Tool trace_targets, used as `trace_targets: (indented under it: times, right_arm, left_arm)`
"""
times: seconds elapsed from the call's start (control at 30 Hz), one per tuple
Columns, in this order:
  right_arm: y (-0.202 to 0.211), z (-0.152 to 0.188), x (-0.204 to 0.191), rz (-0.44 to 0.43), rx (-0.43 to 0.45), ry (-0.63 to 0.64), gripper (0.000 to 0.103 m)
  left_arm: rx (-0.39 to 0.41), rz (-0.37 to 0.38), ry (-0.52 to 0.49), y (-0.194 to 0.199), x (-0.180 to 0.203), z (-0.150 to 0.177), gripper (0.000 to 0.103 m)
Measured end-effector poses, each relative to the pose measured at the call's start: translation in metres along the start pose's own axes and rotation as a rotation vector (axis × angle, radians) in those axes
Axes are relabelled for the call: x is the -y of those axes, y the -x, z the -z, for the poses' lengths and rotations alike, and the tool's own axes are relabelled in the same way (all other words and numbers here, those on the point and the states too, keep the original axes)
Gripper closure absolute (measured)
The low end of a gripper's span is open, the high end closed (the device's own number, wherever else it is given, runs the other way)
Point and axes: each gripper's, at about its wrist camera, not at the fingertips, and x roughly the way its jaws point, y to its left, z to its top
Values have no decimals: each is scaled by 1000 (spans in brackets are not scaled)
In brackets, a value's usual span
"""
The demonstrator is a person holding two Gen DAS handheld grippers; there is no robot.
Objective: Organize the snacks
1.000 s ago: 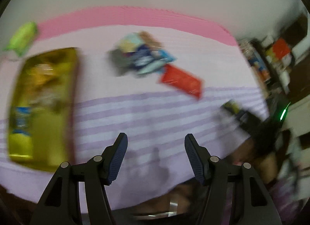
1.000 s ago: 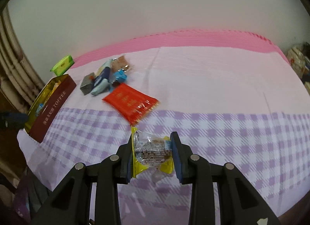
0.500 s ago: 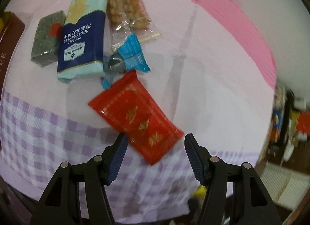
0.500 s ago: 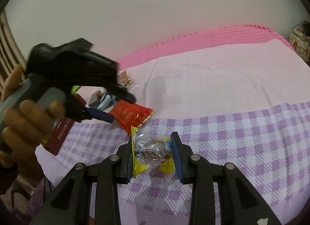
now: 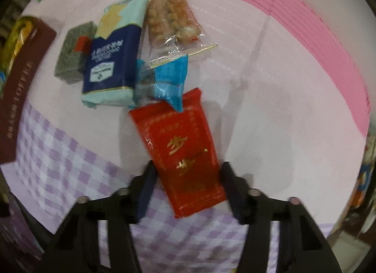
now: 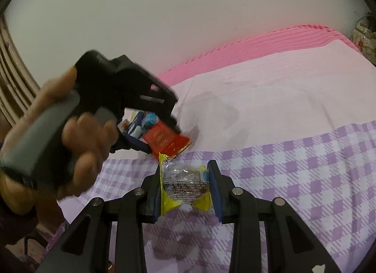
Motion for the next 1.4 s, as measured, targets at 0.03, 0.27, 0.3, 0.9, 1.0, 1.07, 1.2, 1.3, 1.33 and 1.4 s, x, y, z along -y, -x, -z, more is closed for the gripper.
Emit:
trace_targets:
  times: [0.03,0.27,0.3,0.9,1.0,1.07,1.2,1.3,1.33,1.4]
  right_arm:
    - [1,-1,1,1,4,-6,71]
    - [6,0,-11,23,1,16,71]
    - [6,1,-16,29,0,25,71]
    - [-20,15,-71,72,-59,97,71]
    - [-22,17,-81,75,-65,110,71]
    - [-22,18,-86,75,-67,115,71]
    - [-26,21,-100,75,-74,131,71]
    - [-30,22,-110,75,-78,143,71]
    - [-31,22,-113,74,-80,147,71]
    - [-33,22,-119,75,-84,154,71]
  left_arm:
    - [6,17,-22,1,-1,4,57]
    - [62,123,-328,9,-33,42,58]
    - [70,152,-367,11,-43,49,58]
    - [359,199,-455,108,-201,80,58]
    - [390,199,-431,128,-237,73,58]
    - [405,200,-408,135,-253,70,58]
    - [413,200,-347,142,-290,62,58]
    - [427,171,-312,141,-319,54,58]
    - [430,163,-299,141,-327,51,58]
    - [440,147,-276,139,-343,46,58]
